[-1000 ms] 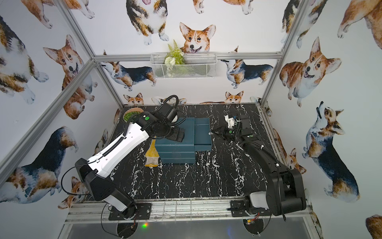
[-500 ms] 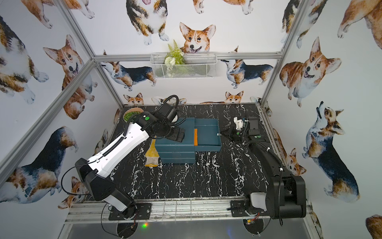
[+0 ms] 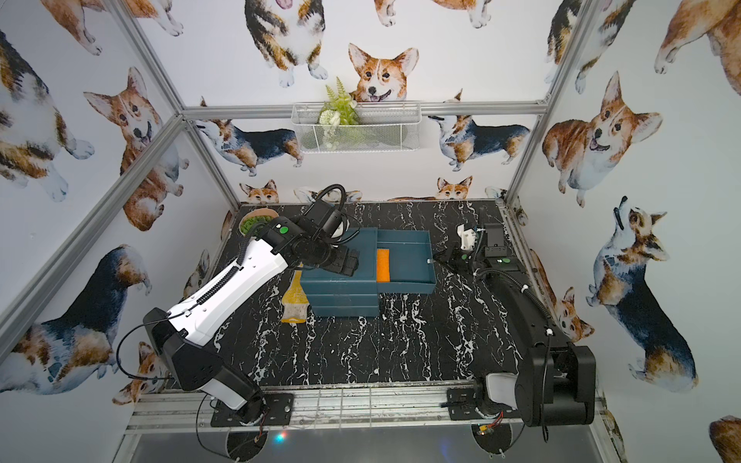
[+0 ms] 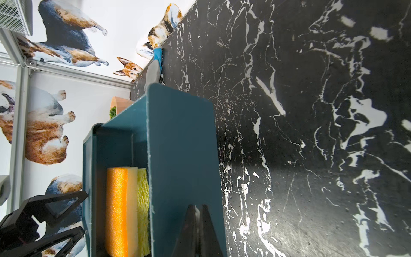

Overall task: Take the sponge out of the drawer
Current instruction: Open the drawer in the storage box.

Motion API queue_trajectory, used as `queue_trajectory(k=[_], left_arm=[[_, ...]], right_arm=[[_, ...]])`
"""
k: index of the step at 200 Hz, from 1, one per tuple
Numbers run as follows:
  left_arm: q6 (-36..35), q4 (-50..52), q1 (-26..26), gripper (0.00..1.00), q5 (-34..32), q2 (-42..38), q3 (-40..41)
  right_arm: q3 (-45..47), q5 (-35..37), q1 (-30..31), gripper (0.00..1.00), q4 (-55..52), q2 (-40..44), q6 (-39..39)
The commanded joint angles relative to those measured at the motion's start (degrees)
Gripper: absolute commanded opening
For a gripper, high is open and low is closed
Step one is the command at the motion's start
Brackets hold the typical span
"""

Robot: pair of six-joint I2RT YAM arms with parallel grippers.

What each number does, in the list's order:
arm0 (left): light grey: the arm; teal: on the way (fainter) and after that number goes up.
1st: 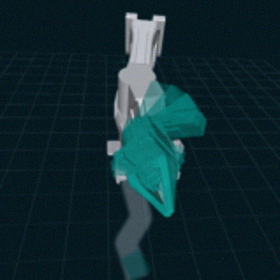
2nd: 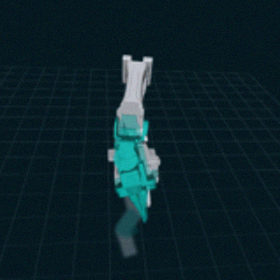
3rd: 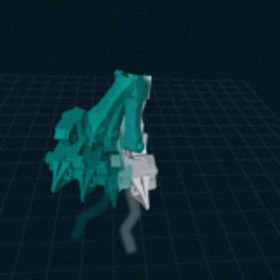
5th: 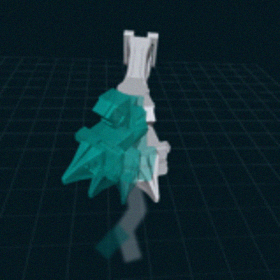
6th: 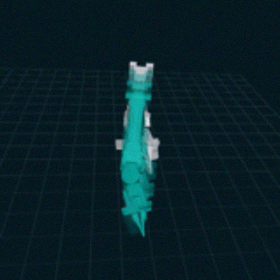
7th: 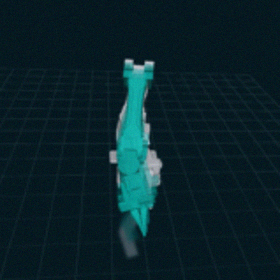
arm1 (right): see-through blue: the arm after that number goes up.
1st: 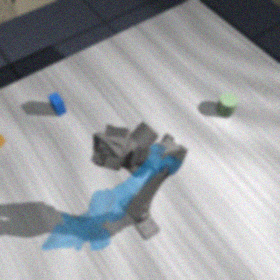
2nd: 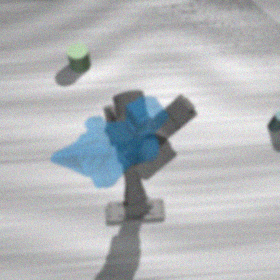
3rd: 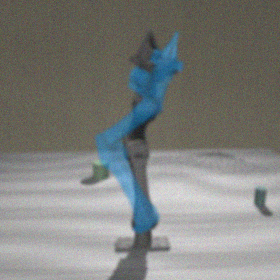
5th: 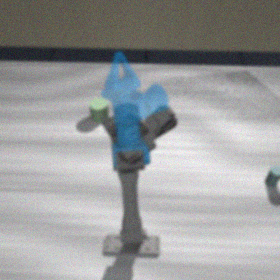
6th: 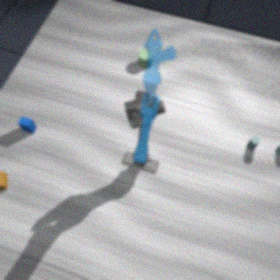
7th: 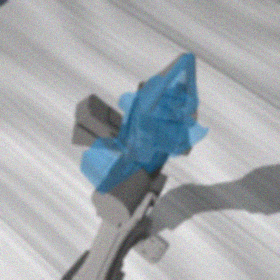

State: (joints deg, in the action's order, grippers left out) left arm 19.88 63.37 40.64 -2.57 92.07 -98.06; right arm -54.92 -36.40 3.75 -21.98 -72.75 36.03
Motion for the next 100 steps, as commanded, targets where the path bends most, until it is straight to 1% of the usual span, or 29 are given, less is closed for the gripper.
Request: queue_trajectory(k=[1,3,11,22,35,46,77,84,100], left_arm=[[-0.2,-0.8,0.0,1.0,0.5,-0.7,0.4],[-0.2,-0.9,0.0,1.0,0.4,-0.8,0.5],[-0.2,-1.3,0.0,1.0,0.6,-1.1,0.8],[-0.2,-1.7,0.0,1.0,1.0,-1.3,1.1],[-0.4,-1.8,0.0,1.0,1.3,-1.3,1.1],[-0.5,-2.0,0.0,1.0,1.1,-1.3,1.0],[-1.0,-2.6,0.0,1.0,1.1,-1.7,0.7],[-1.2,-2.7,0.0,1.0,1.1,-1.8,0.6],[-1.7,-3.0,-0.1,1.0,1.0,-2.0,0.4]], right_arm=[[-1.1,1.9,0.0,0.0,-2.1,-0.1,-1.5],[-1.3,2.1,-0.1,0.01,-2.4,-0.1,-1.6],[-2.5,3.6,-0.1,0.12,-3.9,-0.2,-2.2],[-5.0,6.0,-0.1,0.22,-6.1,0.0,-3.6],[-8.5,9.2,-0.1,0.27,-8.6,0.2,-5.2],[-11.3,11.5,-0.1,0.34,-10.7,0.5,-6.0],[-17.1,15.0,1.0,0.35,-15.9,2.1,-5.9],[-17.8,16.0,2.1,0.36,-16.7,2.6,-5.8],[-18.5,18.4,6.8,0.36,-18.2,3.3,-5.5]])
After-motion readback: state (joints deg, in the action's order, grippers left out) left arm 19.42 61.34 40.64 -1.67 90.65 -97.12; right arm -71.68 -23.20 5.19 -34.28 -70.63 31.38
